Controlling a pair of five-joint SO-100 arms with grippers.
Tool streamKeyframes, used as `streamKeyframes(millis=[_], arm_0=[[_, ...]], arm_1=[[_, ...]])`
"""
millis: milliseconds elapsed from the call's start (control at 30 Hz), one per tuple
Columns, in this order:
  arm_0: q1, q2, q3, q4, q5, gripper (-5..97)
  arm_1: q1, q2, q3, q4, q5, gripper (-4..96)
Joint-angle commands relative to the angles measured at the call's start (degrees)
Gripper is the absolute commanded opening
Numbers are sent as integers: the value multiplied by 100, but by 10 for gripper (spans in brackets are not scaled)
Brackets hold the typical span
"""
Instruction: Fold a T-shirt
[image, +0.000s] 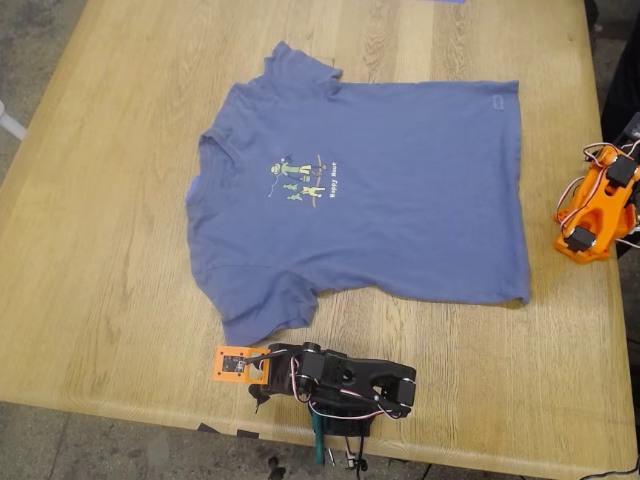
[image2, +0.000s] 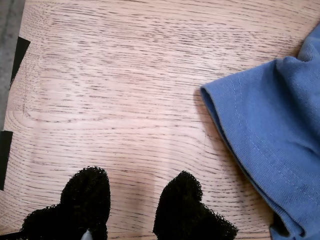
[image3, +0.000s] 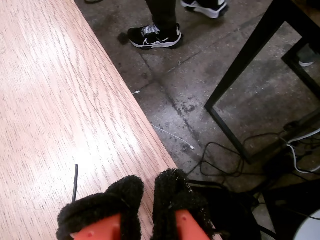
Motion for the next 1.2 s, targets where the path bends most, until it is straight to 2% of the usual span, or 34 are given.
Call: streamKeyframes(millis=[0,200,467,633,767,900,1000,1167], arm_0=[[-26,483,-97,-132,-44,197],[26,633,-97,-466,0,197],[211,642,-220,-1354,105,200],[870,562,-896,-1450,105,197],[1257,-229,-1890,-1591,167,192],[1749,-1477,-2944,-2065,202,179],[2505,-2531,-3665,-2443,237,181],[3876,-3858,-4597,-2531,264,197]], arm_1=[[185,35,334,-88,18,75],[0,44,272,-369,18,82],[-1195,26,-650,-571,70,113],[-1512,-694,-1740,-782,149,116],[-1670,-2689,-3691,-1652,185,117],[-2347,-4236,-5801,-1450,193,117],[-3349,-4623,-6671,-888,193,117],[-5203,-4509,-7058,-158,185,122]])
